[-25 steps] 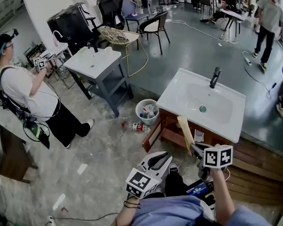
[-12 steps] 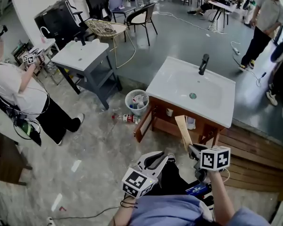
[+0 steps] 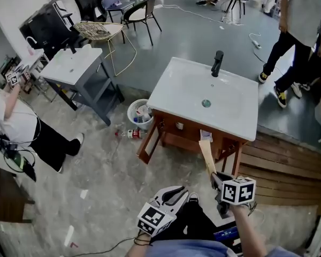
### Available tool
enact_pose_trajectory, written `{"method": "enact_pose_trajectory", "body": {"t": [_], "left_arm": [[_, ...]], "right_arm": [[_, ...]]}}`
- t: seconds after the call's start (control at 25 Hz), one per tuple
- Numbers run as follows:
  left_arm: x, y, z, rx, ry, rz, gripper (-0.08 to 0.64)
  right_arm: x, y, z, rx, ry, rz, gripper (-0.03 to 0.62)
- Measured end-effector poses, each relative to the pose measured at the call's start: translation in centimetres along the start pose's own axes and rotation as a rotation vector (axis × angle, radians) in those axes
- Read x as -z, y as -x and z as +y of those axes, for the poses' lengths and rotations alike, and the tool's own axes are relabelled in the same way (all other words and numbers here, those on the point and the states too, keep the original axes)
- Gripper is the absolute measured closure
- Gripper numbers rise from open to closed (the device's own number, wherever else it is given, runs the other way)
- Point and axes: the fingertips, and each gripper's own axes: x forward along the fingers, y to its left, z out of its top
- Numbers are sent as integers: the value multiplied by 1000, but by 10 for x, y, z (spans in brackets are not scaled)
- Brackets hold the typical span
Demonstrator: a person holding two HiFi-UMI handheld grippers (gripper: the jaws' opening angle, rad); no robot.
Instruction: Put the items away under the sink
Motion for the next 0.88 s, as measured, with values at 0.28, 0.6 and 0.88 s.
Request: {"method": "enact_pose_trajectory", "body": {"t": [0.28,0.6,0.88], "left_arm": [[7,-52,16,43,-43,21,503],[21,-116,38,103,-163,49,503],[49,-143,59,125,-174,63,503]], "right_arm": [[8,-44,-53,51,-84,-30,549],[11,-103,-107,94,-194,-70,549],[24,-151,-146,179,-289,-69,549]]}}
